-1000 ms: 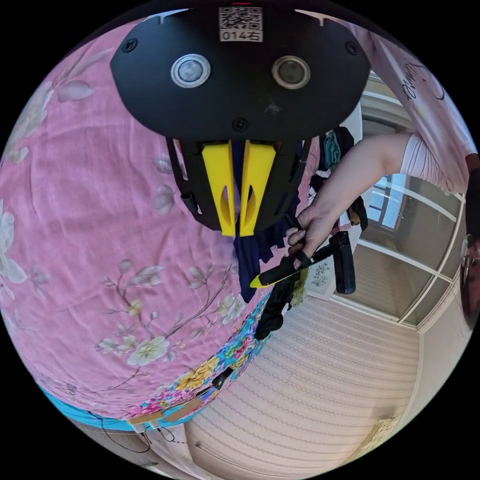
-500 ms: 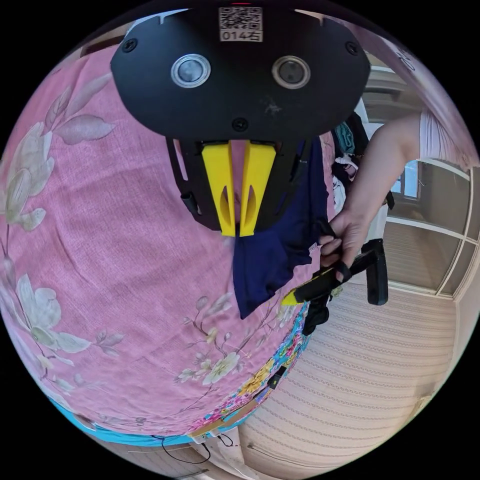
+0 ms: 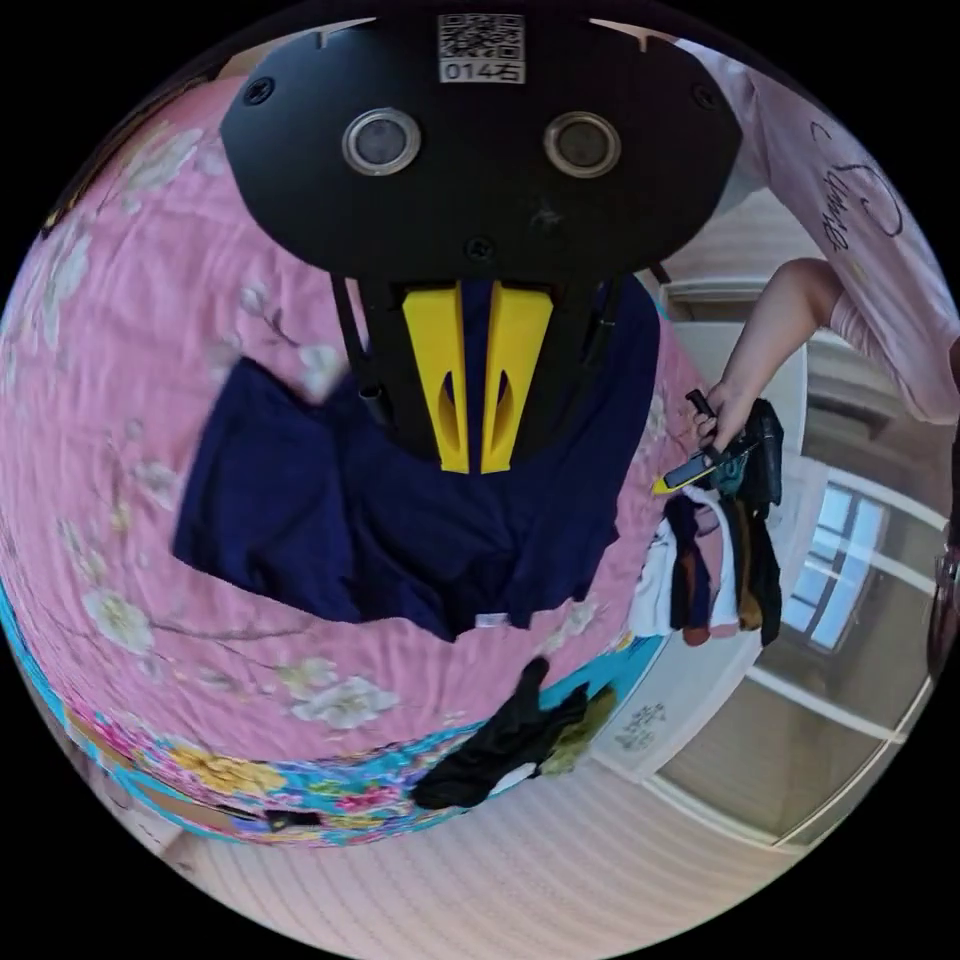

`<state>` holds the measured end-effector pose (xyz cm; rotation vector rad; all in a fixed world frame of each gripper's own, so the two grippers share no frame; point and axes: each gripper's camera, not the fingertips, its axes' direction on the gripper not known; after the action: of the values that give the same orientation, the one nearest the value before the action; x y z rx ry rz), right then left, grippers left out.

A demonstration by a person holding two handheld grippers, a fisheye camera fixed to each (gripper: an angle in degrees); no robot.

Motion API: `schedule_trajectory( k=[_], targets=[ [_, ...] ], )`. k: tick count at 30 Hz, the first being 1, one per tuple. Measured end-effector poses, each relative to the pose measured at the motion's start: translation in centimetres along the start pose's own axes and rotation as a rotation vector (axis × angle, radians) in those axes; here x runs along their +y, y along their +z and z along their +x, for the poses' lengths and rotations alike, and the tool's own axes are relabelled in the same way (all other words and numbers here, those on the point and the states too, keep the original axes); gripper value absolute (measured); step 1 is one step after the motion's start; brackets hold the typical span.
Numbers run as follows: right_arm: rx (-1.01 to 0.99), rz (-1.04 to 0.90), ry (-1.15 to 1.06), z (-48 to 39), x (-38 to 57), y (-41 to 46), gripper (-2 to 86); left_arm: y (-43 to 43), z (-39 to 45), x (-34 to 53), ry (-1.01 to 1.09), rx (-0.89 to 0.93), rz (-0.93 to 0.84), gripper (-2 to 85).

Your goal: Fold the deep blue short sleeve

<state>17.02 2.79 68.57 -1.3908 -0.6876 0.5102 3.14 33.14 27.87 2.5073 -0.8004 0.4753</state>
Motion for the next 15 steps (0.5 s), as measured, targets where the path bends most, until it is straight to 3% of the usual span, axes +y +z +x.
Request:
schedule_trajectory(
  k=[6, 9, 11, 15],
  targets=[
    [-0.084, -0.140, -0.338, -12.7, -11.0, 12.7, 5.7, 2.3, -5.0, 0.1, -0.063, 0.116, 0.060, 5.8],
    [-0.023, -0.201, -0.399, -16.8, -16.0, 18.8, 6.4, 4.8, -6.0, -1.2, -0.063, 0.186, 0.040, 6.6],
    [0.031, -0.238, -0.412, -18.2, -18.3, 22.2, 6.7, 6.3, -6.5, -1.6, -0.053, 0.208, 0.017, 1.2],
    [0.069, -0.341, -0.423, -19.7, -21.4, 27.1, 6.8, 5.2, -8.3, 0.0, -0.052, 0.202, 0.045, -0.7]
  ],
)
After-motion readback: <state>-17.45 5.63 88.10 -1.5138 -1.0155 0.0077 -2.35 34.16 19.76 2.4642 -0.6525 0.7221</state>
